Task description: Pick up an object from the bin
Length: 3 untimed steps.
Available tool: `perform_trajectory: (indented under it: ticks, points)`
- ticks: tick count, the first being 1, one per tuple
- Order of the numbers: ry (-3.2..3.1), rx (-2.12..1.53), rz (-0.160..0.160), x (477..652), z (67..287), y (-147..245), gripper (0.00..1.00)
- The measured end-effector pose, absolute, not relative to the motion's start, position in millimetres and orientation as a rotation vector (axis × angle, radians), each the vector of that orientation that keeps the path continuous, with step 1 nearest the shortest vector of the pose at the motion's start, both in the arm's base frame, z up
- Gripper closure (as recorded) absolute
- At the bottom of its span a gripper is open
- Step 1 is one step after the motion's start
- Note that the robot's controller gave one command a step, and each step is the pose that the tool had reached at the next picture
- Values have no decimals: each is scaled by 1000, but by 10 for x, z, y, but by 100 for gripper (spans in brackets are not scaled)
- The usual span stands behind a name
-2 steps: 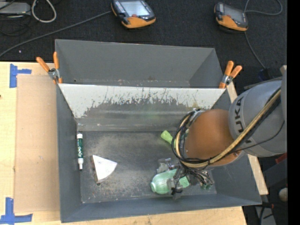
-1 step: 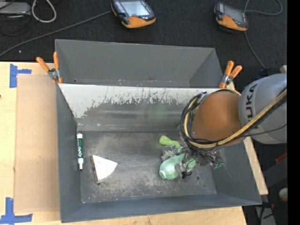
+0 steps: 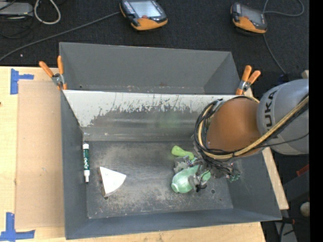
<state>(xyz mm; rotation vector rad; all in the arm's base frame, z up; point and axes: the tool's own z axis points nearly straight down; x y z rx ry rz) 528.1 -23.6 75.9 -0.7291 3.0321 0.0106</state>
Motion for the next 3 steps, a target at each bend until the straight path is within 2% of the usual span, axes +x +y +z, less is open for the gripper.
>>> perform_trajectory:
  ticks: [3]
  points:
    - [3033, -726, 11, 5280, 758, -239, 100]
